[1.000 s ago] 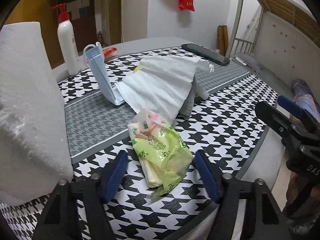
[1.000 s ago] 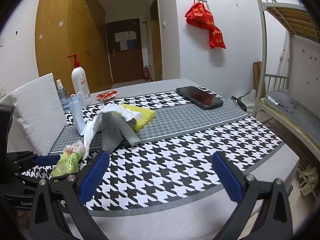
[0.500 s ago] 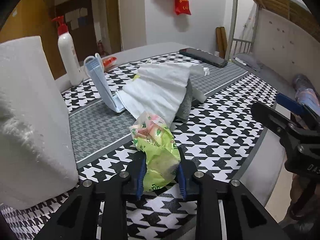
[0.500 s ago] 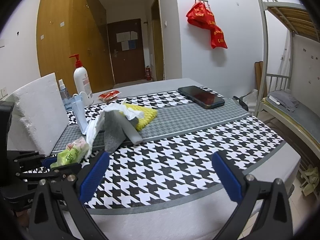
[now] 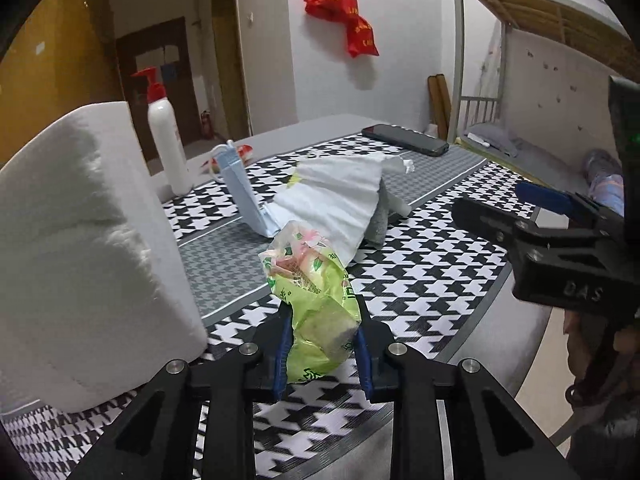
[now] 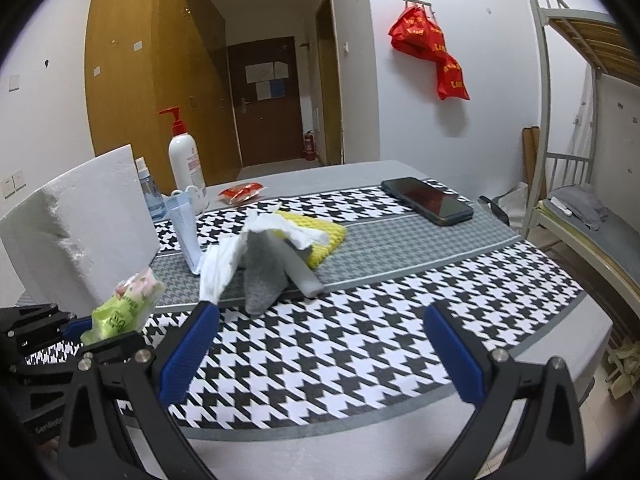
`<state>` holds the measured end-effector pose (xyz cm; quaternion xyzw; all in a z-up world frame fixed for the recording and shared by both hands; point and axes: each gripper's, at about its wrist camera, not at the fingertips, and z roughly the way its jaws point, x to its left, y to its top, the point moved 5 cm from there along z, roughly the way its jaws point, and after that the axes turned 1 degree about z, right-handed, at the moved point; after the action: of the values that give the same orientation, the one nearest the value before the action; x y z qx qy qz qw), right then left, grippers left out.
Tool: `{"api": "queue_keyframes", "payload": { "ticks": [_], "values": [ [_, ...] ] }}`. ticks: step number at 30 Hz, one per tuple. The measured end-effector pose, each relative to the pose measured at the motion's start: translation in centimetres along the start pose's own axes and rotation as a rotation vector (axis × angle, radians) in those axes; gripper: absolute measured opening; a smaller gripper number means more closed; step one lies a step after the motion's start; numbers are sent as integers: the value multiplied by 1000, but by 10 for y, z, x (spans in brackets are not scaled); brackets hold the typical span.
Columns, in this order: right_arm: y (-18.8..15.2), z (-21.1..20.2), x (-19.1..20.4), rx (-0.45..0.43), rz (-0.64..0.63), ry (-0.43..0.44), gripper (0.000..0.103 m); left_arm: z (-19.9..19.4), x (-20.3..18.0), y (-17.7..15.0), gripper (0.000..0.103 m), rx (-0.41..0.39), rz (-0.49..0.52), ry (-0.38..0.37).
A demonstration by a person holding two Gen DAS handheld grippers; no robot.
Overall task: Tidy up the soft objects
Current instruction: 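Lift the snack bag with the left tool while the right tool grasps the white cloth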
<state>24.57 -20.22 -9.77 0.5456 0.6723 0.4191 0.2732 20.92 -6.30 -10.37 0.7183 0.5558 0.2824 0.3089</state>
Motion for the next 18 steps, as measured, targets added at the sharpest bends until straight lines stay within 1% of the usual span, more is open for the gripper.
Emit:
{"api": "queue_keyframes", "payload": {
  "ticks": [9, 12, 14, 15, 17, 18],
  "values": [
    [15, 10, 31, -16, -53, 66, 103, -3, 7, -8, 29, 4, -4, 10],
    [19, 15, 37, -10, -61, 86, 103, -2, 6, -10, 29, 9, 2, 11],
    [22, 20, 42, -4, -63, 115, 102, -2, 7, -10, 29, 11, -2, 10],
    [23, 23, 45, 2, -65, 126, 101, -2, 6, -10, 29, 11, -3, 8],
    [26, 28, 50, 13, -70, 151, 92, -1, 6, -9, 29, 10, -4, 7],
    [26, 33, 51, 29, -64, 161, 91, -1, 6, -8, 29, 13, -6, 9]
  ]
}}
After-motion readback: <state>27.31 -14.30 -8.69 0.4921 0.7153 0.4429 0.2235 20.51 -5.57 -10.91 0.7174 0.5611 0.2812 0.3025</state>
